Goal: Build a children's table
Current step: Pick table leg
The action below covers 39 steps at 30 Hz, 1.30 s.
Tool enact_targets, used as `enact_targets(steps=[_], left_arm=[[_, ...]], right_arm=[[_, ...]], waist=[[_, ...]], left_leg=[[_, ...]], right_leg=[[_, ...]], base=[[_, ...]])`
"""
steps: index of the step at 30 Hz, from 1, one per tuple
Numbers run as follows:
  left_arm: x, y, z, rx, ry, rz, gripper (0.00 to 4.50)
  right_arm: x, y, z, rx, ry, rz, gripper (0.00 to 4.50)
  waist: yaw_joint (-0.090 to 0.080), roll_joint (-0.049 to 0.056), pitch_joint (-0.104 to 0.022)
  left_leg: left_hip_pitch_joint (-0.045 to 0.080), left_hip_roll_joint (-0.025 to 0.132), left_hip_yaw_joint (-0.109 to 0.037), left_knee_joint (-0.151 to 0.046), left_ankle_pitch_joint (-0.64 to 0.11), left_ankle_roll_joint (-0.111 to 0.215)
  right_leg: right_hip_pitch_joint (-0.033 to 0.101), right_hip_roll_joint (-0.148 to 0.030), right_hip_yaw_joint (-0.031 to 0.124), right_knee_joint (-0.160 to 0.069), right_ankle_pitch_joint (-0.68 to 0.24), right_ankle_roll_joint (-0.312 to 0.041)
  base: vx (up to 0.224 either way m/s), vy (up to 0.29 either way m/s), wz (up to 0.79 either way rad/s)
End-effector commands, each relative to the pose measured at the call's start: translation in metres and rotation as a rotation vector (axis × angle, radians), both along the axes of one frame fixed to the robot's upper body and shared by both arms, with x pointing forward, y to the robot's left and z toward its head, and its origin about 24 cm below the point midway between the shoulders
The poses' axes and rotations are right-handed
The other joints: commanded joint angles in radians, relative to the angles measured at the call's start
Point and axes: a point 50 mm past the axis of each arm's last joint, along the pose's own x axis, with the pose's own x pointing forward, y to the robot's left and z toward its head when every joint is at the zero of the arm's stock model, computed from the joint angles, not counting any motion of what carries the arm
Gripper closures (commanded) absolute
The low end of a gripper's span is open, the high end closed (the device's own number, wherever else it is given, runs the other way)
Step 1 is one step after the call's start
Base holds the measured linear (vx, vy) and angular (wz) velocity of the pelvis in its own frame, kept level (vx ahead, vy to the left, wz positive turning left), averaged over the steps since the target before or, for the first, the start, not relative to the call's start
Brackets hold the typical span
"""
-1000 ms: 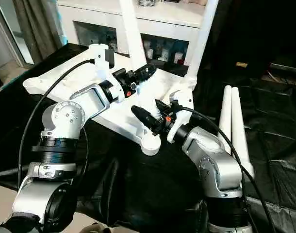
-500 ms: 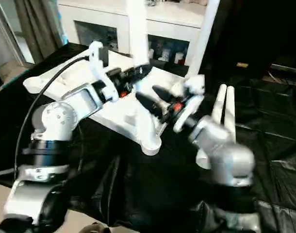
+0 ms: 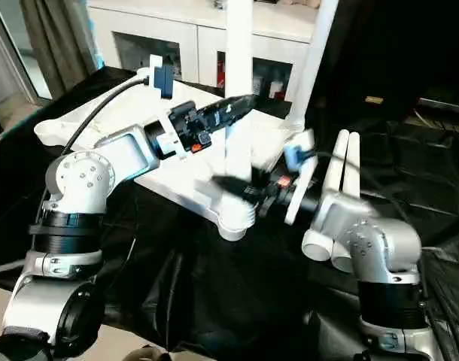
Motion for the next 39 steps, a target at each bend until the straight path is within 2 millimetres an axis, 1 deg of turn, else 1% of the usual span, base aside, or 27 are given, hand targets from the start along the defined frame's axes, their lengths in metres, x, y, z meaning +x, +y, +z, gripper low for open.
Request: enact_targets(steps=[1,2,4,7,9,11,12,13,15,16,17,19,21,23,24,25,27,28,29,31,32,34,35,36,37,38,39], left_arm=[[-0.004,-0.001,0.013,-0.028,-0.058,-0.03,2.66],[-0.004,0.0,0.014,-0.037,-0.06,-0.037,2.66],[-0.006,0.001,0.014,-0.034,-0.07,-0.046,2.66],[-0.006,0.001,0.014,-0.033,-0.07,-0.044,2.66],[-0.005,0.002,0.013,-0.024,-0.074,-0.029,2.66],[-0.004,0.002,0.011,-0.004,-0.083,-0.007,2.66],[-0.004,0.001,0.01,0.003,-0.086,0.001,2.66],[-0.004,0.001,0.01,0.003,-0.086,0.001,2.66],[0.0,-0.001,0.006,0.075,-0.106,0.068,2.66],[0.001,-0.002,0.004,0.097,-0.112,0.084,2.1],[0.004,-0.005,0.001,0.133,-0.107,0.118,1.96],[0.006,-0.007,0.0,0.137,-0.094,0.135,1.94],[0.009,-0.009,-0.002,0.167,-0.097,0.186,1.71],[0.012,-0.01,-0.005,0.194,-0.095,0.22,1.59],[0.013,-0.01,-0.006,0.2,-0.096,0.228,1.87],[0.013,-0.011,-0.008,0.218,-0.096,0.231,1.98],[0.012,-0.012,-0.011,0.235,-0.093,0.228,2.11],[0.012,-0.013,-0.011,0.236,-0.089,0.225,2.11],[0.012,-0.012,-0.011,0.233,-0.083,0.236,2.43],[0.013,-0.011,-0.011,0.227,-0.078,0.25,2.44],[0.014,-0.01,-0.01,0.223,-0.078,0.259,2.47],[0.016,-0.009,-0.009,0.203,-0.077,0.27,2.59],[0.015,-0.007,-0.007,0.192,-0.083,0.259,2.59],[0.015,-0.007,-0.006,0.189,-0.085,0.249,2.59],[0.014,-0.007,-0.005,0.187,-0.092,0.231,2.62],[0.013,-0.007,-0.005,0.186,-0.094,0.226,2.62],[0.013,-0.007,-0.004,0.188,-0.099,0.216,2.62]], right_arm=[[-0.002,0.0,0.004,0.002,0.003,0.037,1.17],[-0.003,0.001,0.004,0.003,0.008,0.048,1.2],[-0.003,0.001,0.005,0.01,0.01,0.057,1.47],[-0.003,0.002,0.006,0.016,0.008,0.062,1.67],[-0.003,0.004,0.006,0.011,-0.014,0.057,1.9],[0.0,0.007,0.005,-0.006,-0.042,0.028,2.1],[0.001,0.008,0.005,-0.016,-0.053,0.01,2.1],[0.001,0.008,0.005,-0.016,-0.053,0.01,2.19],[0.008,0.012,0.005,-0.052,-0.091,-0.052,2.4],[0.009,0.012,0.005,-0.059,-0.095,-0.064,2.44],[0.011,0.014,0.005,-0.076,-0.11,-0.083,2.47],[0.013,0.016,0.005,-0.089,-0.119,-0.097,2.5],[0.015,0.018,0.005,-0.103,-0.131,-0.109,2.53],[0.016,0.019,0.005,-0.118,-0.143,-0.117,2.53],[0.016,0.02,0.005,-0.124,-0.147,-0.119,2.53],[0.017,0.02,0.004,-0.13,-0.15,-0.119,2.53],[0.017,0.021,0.004,-0.136,-0.154,-0.122,2.53],[0.017,0.022,0.004,-0.138,-0.155,-0.123,2.53],[0.017,0.022,0.004,-0.14,-0.157,-0.125,2.53],[0.018,0.022,0.004,-0.145,-0.16,-0.127,2.53],[0.018,0.022,0.004,-0.149,-0.163,-0.129,2.53],[0.019,0.022,0.004,-0.159,-0.173,-0.135,2.54],[0.02,0.022,0.006,-0.183,-0.214,-0.139,2.54],[0.019,0.022,0.007,-0.171,-0.232,-0.129,2.54],[0.018,0.023,0.009,-0.142,-0.237,-0.114,2.19],[0.018,0.023,0.01,-0.132,-0.236,-0.11,2.19],[0.018,0.022,0.01,-0.107,-0.211,-0.107,1.98]], waist=[[0.004,-0.016,-0.072],[0.004,-0.016,-0.072],[0.005,-0.018,-0.073],[0.005,-0.018,-0.072],[0.005,-0.015,-0.072],[0.005,-0.017,-0.072],[0.005,-0.014,-0.072],[0.004,-0.015,-0.071],[0.002,-0.015,-0.07],[0.001,-0.015,-0.071],[0.002,-0.015,-0.072],[0.0,-0.015,-0.072],[0.002,-0.014,-0.073],[0.001,-0.015,-0.073],[0.001,-0.016,-0.073],[0.001,-0.016,-0.073],[0.001,-0.015,-0.073],[0.0,-0.016,-0.073],[0.001,-0.015,-0.073],[-0.001,-0.015,-0.072],[0.0,-0.017,-0.072],[0.0,-0.016,-0.073],[0.0,-0.019,-0.073],[0.0,-0.019,-0.073],[0.0,-0.017,-0.072],[-0.001,-0.017,-0.072],[0.0,-0.015,-0.072]], left_leg=[[0.014,0.067,-0.037,-0.062,-0.092,0.027],[0.014,0.066,-0.037,-0.062,-0.088,0.026],[0.013,0.067,-0.036,-0.061,-0.08,0.031],[0.012,0.065,-0.035,-0.06,-0.079,0.031],[0.013,0.066,-0.036,-0.061,-0.082,0.026],[0.012,0.066,-0.036,-0.062,-0.085,0.022],[0.012,0.066,-0.037,-0.061,-0.088,0.02],[0.012,0.067,-0.037,-0.062,-0.091,0.018],[0.013,0.068,-0.038,-0.064,-0.093,0.012],[0.014,0.068,-0.038,-0.065,-0.094,0.007],[0.014,0.068,-0.037,-0.064,-0.093,0.009],[0.013,0.069,-0.038,-0.064,-0.091,0.006],[0.014,0.069,-0.038,-0.064,-0.089,0.009],[0.012,0.067,-0.037,-0.063,-0.084,0.013],[0.012,0.067,-0.037,-0.063,-0.084,0.014],[0.011,0.066,-0.037,-0.062,-0.082,0.016],[0.011,0.066,-0.037,-0.062,-0.083,0.018],[0.011,0.066,-0.037,-0.062,-0.083,0.019],[0.012,0.066,-0.037,-0.062,-0.084,0.019],[0.013,0.068,-0.038,-0.063,-0.089,0.019],[0.012,0.066,-0.037,-0.062,-0.09,0.02],[0.011,0.066,-0.036,-0.061,-0.086,0.024],[0.012,0.067,-0.036,-0.061,-0.084,0.024],[0.011,0.066,-0.036,-0.06,-0.082,0.024],[0.012,0.066,-0.036,-0.061,-0.085,0.025],[0.012,0.067,-0.036,-0.061,-0.089,0.026],[0.013,0.067,-0.037,-0.062,-0.089,0.027]], right_leg=[[0.052,-0.109,0.065,-0.082,-0.238,-0.123],[0.051,-0.108,0.066,-0.08,-0.224,-0.127],[0.052,-0.11,0.066,-0.078,-0.209,-0.131],[0.051,-0.11,0.066,-0.08,-0.221,-0.127],[0.05,-0.109,0.066,-0.08,-0.23,-0.121],[0.05,-0.11,0.066,-0.08,-0.231,-0.118],[0.049,-0.11,0.066,-0.081,-0.233,-0.117],[0.049,-0.111,0.066,-0.082,-0.236,-0.115],[0.047,-0.109,0.066,-0.081,-0.232,-0.114],[0.049,-0.109,0.067,-0.08,-0.229,-0.112],[0.05,-0.111,0.068,-0.08,-0.226,-0.11],[0.048,-0.11,0.068,-0.079,-0.216,-0.112],[0.05,-0.11,0.068,-0.077,-0.203,-0.114],[0.051,-0.109,0.068,-0.077,-0.186,-0.116],[0.052,-0.109,0.068,-0.075,-0.183,-0.115],[0.053,-0.11,0.068,-0.076,-0.182,-0.114],[0.052,-0.111,0.068,-0.077,-0.194,-0.113],[0.051,-0.109,0.068,-0.077,-0.193,-0.114],[0.052,-0.11,0.067,-0.076,-0.193,-0.117],[0.051,-0.109,0.067,-0.077,-0.196,-0.12],[0.052,-0.11,0.067,-0.077,-0.199,-0.123],[0.052,-0.11,0.067,-0.077,-0.195,-0.124],[0.051,-0.11,0.067,-0.076,-0.194,-0.124],[0.051,-0.11,0.067,-0.076,-0.192,-0.123],[0.051,-0.11,0.067,-0.076,-0.197,-0.124],[0.051,-0.11,0.067,-0.077,-0.199,-0.125],[0.051,-0.11,0.067,-0.076,-0.197,-0.127]], base=[[0.0,0.0,0.0],[0.0,0.0,0.0],[0.0,0.0,0.0],[0.0,0.0,0.0],[0.0,0.0,0.0],[0.0,0.0,0.0],[0.0,0.0,0.0],[0.0,0.0,0.0],[0.0,0.0,0.0],[0.0,0.0,0.0],[0.0,0.0,0.0],[0.0,0.0,0.0],[0.0,0.0,0.0],[0.0,0.0,0.0],[0.0,0.0,0.0],[0.0,0.0,0.0],[0.0,0.0,0.0],[0.0,0.0,0.0],[0.0,0.0,0.0],[0.0,0.0,0.0],[0.0,0.0,0.0],[0.0,0.0,0.0],[0.0,0.0,0.0],[0.0,0.0,0.0],[0.0,0.0,0.0],[0.0,0.0,0.0],[0.0,0.0,0.0]])
